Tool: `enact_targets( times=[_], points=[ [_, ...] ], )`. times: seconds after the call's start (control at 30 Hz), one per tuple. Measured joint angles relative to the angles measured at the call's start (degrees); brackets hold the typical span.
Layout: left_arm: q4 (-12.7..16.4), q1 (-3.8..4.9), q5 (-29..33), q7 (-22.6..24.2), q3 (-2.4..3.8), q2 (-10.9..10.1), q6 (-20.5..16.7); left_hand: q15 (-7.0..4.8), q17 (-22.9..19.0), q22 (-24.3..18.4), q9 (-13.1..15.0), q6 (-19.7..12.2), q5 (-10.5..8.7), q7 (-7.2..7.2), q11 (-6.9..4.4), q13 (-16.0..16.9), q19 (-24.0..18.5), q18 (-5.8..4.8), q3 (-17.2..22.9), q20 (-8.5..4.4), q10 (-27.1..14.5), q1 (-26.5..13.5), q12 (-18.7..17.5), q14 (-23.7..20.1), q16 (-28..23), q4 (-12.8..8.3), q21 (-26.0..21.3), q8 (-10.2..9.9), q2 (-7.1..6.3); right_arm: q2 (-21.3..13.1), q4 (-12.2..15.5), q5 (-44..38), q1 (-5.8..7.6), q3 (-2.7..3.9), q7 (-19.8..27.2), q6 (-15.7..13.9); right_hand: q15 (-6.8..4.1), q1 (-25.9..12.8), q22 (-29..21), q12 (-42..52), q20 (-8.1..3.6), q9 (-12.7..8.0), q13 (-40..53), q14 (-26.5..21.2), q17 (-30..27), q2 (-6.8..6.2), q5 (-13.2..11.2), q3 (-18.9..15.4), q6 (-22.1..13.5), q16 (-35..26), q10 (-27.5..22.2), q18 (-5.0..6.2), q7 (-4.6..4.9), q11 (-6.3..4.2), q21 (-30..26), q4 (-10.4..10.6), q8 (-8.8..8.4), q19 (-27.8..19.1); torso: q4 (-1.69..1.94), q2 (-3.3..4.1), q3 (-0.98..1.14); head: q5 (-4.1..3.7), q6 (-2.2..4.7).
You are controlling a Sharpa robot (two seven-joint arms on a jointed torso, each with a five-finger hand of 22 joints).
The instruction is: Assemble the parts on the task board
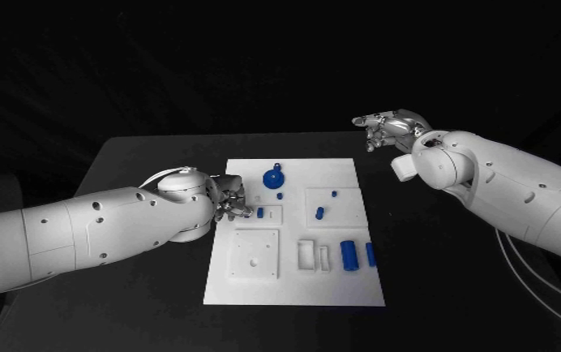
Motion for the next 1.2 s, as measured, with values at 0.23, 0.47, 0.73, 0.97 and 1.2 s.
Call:
enact_targets(
  times=[0.23,0.47,0.73,0.97,1.2],
  points=[
    [-0.32,-0.01,0.15,0.0,0.04,0.09,0.23,0.0,0.0,-0.01,0.0,-0.04,0.34,0.04,0.01,0.0,0.21,-0.01,0.0,0.21,-0.01,-0.08,0.0,0.0,0.0,0.0,-0.24,-0.02,-0.08,-0.03,0.01,0.0,0.0,0.0,0.01,0.16,0.0,0.0,0.0,0.0,0.0,0.0,0.0,0.0,0.0,0.0,0.0,0.16,0.0,0.0,0.0,0.0,0.0,0.0,0.0,0.16,0.0,0.0,0.01,0.0,0.0,0.11,-0.24],
    [-0.46,0.02,0.47,-0.09,0.08,0.12,0.5,0.01,-0.01,-0.01,-0.02,-0.09,0.34,0.09,0.03,-0.01,0.21,-0.01,0.0,0.21,-0.02,-0.26,0.0,0.0,-0.24,0.0,-0.24,0.01,-0.2,0.02,0.02,0.0,0.0,0.0,0.01,0.21,0.0,0.0,-0.07,0.0,0.0,0.0,0.0,0.0,0.0,0.0,0.0,0.16,0.0,0.0,0.0,0.0,0.0,0.0,0.0,0.17,0.0,0.0,0.02,0.0,-0.07,0.43,-0.26],
    [-0.46,0.03,0.61,-0.23,0.08,0.07,0.58,0.01,0.05,-0.02,-0.05,-0.11,0.34,0.11,0.12,-0.01,0.2,-0.01,0.0,0.21,-0.1,-0.4,0.0,0.01,-0.24,0.0,-0.24,0.17,-0.33,0.22,0.12,0.0,-0.01,0.0,0.0,0.24,0.0,0.0,-0.07,0.0,0.0,0.0,0.01,0.0,0.0,0.0,-0.01,0.16,0.0,0.0,0.0,-0.01,0.0,0.0,0.0,0.17,0.0,0.0,0.08,0.0,-0.07,0.79,-0.18],
    [-0.44,0.04,0.65,-0.36,0.1,0.01,0.71,0.02,0.05,-0.02,-0.07,0.0,0.34,0.0,0.14,-0.01,0.2,-0.01,0.0,0.21,-0.1,-0.39,0.0,0.01,-0.24,0.0,-0.24,0.17,-0.32,0.44,0.09,0.0,-0.01,0.0,-0.03,0.37,0.0,0.0,-0.07,0.0,0.0,0.0,0.01,0.0,0.01,0.0,-0.01,0.16,0.0,0.0,0.0,0.0,0.0,0.0,0.0,0.17,0.0,0.0,0.01,0.0,-0.03,0.84,-0.21],
    [-0.42,-0.05,0.74,-0.49,0.04,-0.29,0.94,0.03,0.04,-0.03,-0.12,0.0,0.33,0.0,0.22,-0.02,0.2,0.0,0.0,0.21,-0.03,-0.33,0.0,0.02,-0.24,0.0,-0.24,0.14,-0.25,0.44,0.06,-0.01,-0.03,0.0,-0.04,0.61,0.0,0.0,-0.07,0.0,0.0,0.0,0.01,0.0,0.01,0.0,-0.01,0.16,0.0,0.0,0.0,-0.01,0.0,0.0,0.22,0.17,0.0,0.0,0.01,0.01,0.0,1.02,0.07]
  ],
)
